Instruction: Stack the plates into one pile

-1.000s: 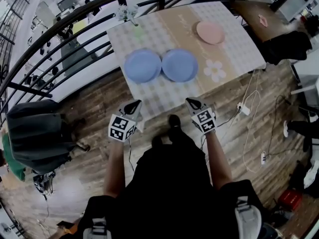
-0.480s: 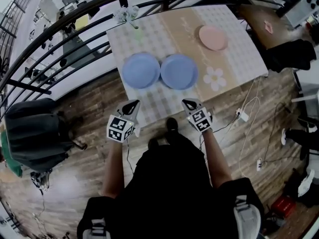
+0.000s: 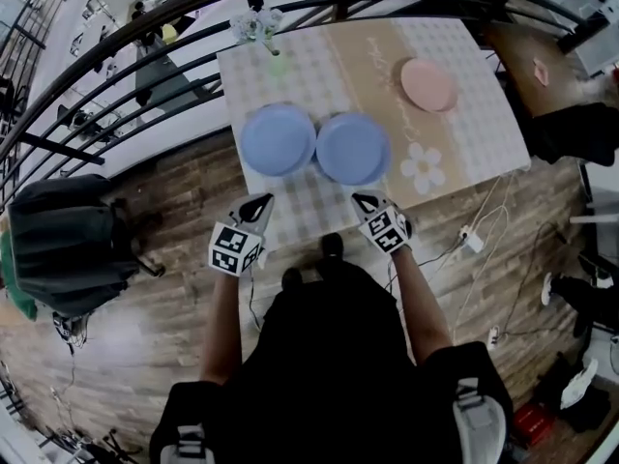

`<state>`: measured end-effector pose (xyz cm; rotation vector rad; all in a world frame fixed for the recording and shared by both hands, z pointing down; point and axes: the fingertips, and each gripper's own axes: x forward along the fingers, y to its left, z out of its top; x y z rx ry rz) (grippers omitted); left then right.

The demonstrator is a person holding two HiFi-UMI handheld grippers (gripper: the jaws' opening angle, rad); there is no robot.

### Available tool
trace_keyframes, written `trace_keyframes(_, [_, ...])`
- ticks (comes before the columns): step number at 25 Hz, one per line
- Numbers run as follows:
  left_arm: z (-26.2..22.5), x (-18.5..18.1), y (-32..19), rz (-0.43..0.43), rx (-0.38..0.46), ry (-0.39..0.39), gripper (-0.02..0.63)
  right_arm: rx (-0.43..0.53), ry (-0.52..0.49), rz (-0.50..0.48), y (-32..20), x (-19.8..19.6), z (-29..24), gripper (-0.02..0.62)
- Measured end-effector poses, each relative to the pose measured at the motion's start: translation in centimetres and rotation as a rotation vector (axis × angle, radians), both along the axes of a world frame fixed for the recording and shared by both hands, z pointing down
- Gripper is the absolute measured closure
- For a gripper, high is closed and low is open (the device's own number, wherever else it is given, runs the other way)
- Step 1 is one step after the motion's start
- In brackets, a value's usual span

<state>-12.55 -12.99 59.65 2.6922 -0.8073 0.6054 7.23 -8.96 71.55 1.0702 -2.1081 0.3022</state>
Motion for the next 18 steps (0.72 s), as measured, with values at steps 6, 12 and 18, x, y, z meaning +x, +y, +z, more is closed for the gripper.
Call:
trace_keyframes(6, [0.7,0.1,-0.2,-0.057,-0.005,-0.012,0.606,-0.035,0.054,-0.076,-1.5,0.9,2.4,0.595])
trace_keyframes(12, [1.1,0.2,-0.7,-0.122,0.0,-0.014,0.606,-0.062,0.062,-0.146,-2.8,1.1,4.3,0.594])
trace_keyframes(18, [1.7,0.5,-0.6,-0.167,-0.015,-0.028,0.605,-0.083,0.096,-0.216,-3.5,1.2,6.0,0.559])
